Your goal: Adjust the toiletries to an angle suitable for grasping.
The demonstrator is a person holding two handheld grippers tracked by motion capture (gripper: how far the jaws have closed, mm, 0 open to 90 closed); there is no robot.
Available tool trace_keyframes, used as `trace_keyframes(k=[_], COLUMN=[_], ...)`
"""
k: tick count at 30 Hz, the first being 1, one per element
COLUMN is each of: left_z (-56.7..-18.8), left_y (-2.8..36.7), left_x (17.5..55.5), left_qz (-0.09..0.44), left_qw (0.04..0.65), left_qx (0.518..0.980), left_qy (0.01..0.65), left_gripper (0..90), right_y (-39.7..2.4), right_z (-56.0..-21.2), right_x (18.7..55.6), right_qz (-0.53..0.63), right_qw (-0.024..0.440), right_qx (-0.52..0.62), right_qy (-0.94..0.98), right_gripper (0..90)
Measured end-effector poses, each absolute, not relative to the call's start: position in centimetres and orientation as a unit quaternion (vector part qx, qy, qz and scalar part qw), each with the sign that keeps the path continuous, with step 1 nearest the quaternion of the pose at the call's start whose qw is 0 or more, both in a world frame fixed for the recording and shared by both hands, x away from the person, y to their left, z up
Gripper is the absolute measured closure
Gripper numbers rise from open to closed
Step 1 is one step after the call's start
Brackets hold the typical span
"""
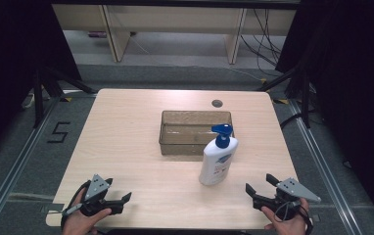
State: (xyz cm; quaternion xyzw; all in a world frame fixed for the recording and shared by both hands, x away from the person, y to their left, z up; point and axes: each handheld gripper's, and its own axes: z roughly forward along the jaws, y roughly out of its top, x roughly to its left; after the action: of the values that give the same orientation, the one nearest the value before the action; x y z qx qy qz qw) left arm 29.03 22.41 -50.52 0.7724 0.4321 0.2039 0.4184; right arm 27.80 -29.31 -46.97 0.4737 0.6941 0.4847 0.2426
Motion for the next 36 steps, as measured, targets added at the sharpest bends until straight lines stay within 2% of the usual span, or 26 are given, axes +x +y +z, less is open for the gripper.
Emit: trace_keyframes(k=[3, 6, 8, 13, 16, 21, 27, 28, 31, 36], left_z=[-50.5, -50.5, -50.5, -50.5, -50.6, -50.5, -50.5, -50.4, -50.4, -50.4], left_y=[22.5, 22.5, 22.5, 22.4, 22.5, 22.4, 22.4, 22.5, 22.5, 22.6], left_x=[29.0, 29.0, 29.0, 29.1, 29.1, 29.1, 29.1, 29.1, 29.1, 29.1], left_qz=[0.206, 0.208, 0.208, 0.207, 0.207, 0.209, 0.208, 0.209, 0.209, 0.210], left_qw=[0.419, 0.419, 0.418, 0.421, 0.420, 0.423, 0.424, 0.423, 0.421, 0.417], left_qx=[0.771, 0.769, 0.769, 0.768, 0.768, 0.767, 0.768, 0.769, 0.769, 0.771], left_qy=[0.433, 0.437, 0.437, 0.437, 0.436, 0.434, 0.432, 0.431, 0.432, 0.434], left_gripper=[14.7, 14.7, 14.7, 14.7, 14.7, 14.7, 14.7, 14.7, 14.7, 14.7], right_y=[-29.3, -29.6, -29.4, -29.2, -28.7, -28.7, -28.0, -27.9, -27.6, -26.9], right_z=[-46.8, -46.8, -46.6, -46.4, -46.2, -45.7, -44.4, -43.9, -43.2, -41.9], right_x=[27.6, 27.9, 27.8, 27.8, 27.6, 27.8, 27.5, 27.6, 27.8, 27.6], right_qz=[0.488, 0.488, 0.491, 0.496, 0.507, 0.503, 0.514, 0.514, 0.514, 0.525], right_qw=[0.233, 0.257, 0.253, 0.256, 0.230, 0.247, 0.241, 0.259, 0.274, 0.275], right_qx=[0.481, 0.458, 0.452, 0.440, 0.453, 0.439, 0.437, 0.420, 0.405, 0.391], right_qy=[0.690, 0.697, 0.700, 0.704, 0.696, 0.702, 0.698, 0.701, 0.704, 0.705], right_gripper=[15.4, 15.5, 20.5, 22.9, 26.7, 27.8, 28.0, 28.0, 28.1, 30.1])
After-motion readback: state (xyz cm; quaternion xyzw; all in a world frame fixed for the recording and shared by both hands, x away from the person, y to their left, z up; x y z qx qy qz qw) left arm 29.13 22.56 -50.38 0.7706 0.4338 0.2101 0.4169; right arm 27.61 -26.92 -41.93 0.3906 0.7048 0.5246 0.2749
